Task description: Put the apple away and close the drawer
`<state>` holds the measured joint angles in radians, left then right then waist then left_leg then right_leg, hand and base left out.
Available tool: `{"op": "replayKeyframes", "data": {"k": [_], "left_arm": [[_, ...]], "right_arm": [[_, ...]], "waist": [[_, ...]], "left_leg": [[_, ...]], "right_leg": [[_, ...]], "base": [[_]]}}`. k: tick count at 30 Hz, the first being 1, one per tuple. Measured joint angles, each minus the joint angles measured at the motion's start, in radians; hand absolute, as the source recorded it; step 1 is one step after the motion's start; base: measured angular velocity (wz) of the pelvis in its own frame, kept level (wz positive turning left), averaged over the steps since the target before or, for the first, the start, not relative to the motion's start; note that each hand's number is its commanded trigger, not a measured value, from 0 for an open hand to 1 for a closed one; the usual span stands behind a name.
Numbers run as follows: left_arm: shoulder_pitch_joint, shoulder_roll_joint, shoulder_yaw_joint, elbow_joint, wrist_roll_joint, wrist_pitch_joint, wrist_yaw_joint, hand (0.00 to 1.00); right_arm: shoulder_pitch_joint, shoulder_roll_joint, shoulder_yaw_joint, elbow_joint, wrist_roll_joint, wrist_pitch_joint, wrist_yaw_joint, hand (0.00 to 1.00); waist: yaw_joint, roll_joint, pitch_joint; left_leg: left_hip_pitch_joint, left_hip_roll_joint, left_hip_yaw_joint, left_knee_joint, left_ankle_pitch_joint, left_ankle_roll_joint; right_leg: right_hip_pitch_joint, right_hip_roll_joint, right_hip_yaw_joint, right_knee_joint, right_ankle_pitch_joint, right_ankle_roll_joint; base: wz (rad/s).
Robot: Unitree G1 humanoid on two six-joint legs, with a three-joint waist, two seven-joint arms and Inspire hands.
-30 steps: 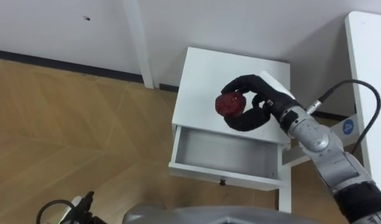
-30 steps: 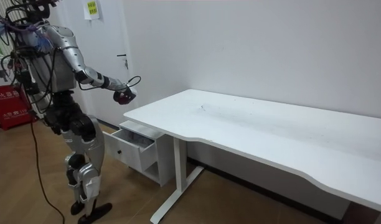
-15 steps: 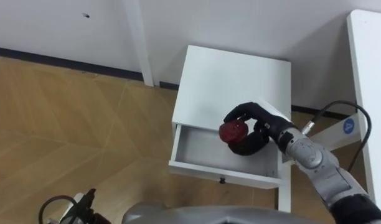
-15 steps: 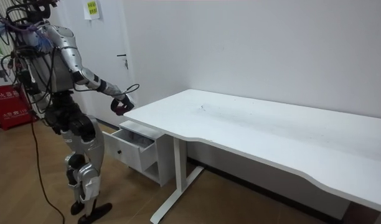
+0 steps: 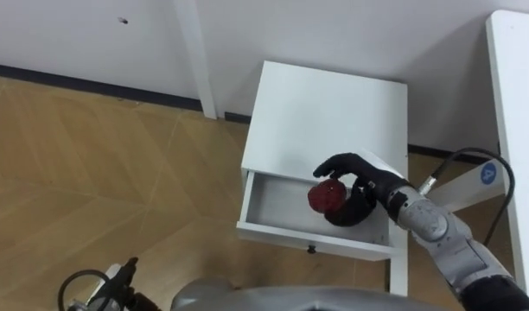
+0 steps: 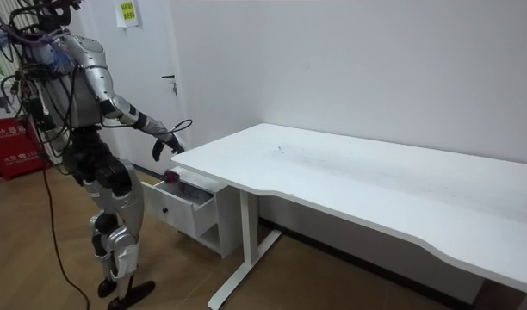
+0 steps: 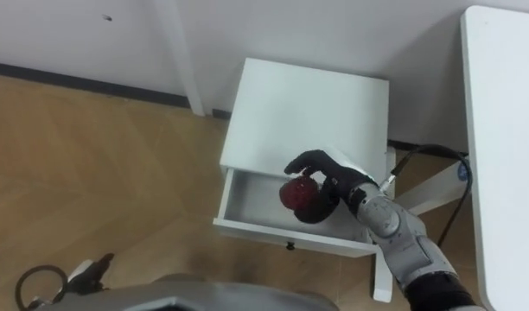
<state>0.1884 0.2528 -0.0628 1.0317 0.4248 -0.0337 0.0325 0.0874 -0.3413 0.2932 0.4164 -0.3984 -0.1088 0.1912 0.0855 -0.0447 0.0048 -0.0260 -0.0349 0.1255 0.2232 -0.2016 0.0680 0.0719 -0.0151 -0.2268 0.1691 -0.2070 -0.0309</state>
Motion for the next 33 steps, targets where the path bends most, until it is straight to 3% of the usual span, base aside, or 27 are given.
{"op": "replayKeyframes", "data": {"k": [20,25,29,31,32,33], "left_arm": [[0.0,-0.006,-0.001,0.0,-0.001,0.0,0.014,0.0],[0.024,-0.013,0.003,0.009,-0.007,0.001,0.028,0.0],[0.043,-0.038,0.032,0.013,-0.02,0.001,0.042,0.0],[0.047,-0.059,0.069,0.021,-0.02,0.001,0.043,0.0],[0.05,-0.07,0.093,0.023,-0.02,0.0,0.043,0.0],[0.051,-0.077,0.112,0.026,-0.022,0.0,0.043,0.0]], "right_arm": [[0.006,0.006,-0.001,0.033,0.006,0.0,-0.03,0.0],[0.025,0.031,-0.019,0.107,0.038,0.0,-0.064,0.0],[0.026,0.072,-0.117,0.293,0.116,-0.015,-0.15,0.0],[0.04,0.079,-0.19,0.374,0.151,-0.02,-0.198,0.0],[0.064,0.077,-0.242,0.41,0.18,-0.021,-0.224,0.0],[0.081,0.074,-0.3,0.451,0.207,-0.02,-0.251,0.0]], "waist": [[0.0,-0.004,-0.0006],[-0.01,-0.004,-0.0001],[-0.025,0.004,0.0007],[-0.035,0.014,0.0011],[-0.042,0.021,-0.0024],[-0.053,0.038,-0.0055]], "left_leg": [[0.001,0.0,0.003,0.001,0.0,0.0],[0.008,0.0,0.003,-0.001,-0.001,0.001],[0.019,-0.001,-0.002,0.002,-0.004,0.005],[0.012,-0.005,-0.007,0.027,-0.017,0.011],[0.003,-0.013,-0.005,0.044,-0.033,0.02],[0.0,-0.014,0.008,0.059,-0.044,0.027]], "right_leg": [[0.0,-0.001,0.002,0.001,0.0,0.0],[0.011,-0.001,0.001,0.0,0.0,0.0],[0.024,-0.005,-0.018,0.005,0.0,0.001],[0.023,-0.012,-0.025,0.029,-0.013,0.013],[-0.002,-0.025,-0.027,0.09,-0.037,0.03],[-0.059,-0.045,-0.027,0.225,-0.057,0.06]], "base": [[0.0],[0.01],[0.08],[0.13],[0.12],[0.11]]}}
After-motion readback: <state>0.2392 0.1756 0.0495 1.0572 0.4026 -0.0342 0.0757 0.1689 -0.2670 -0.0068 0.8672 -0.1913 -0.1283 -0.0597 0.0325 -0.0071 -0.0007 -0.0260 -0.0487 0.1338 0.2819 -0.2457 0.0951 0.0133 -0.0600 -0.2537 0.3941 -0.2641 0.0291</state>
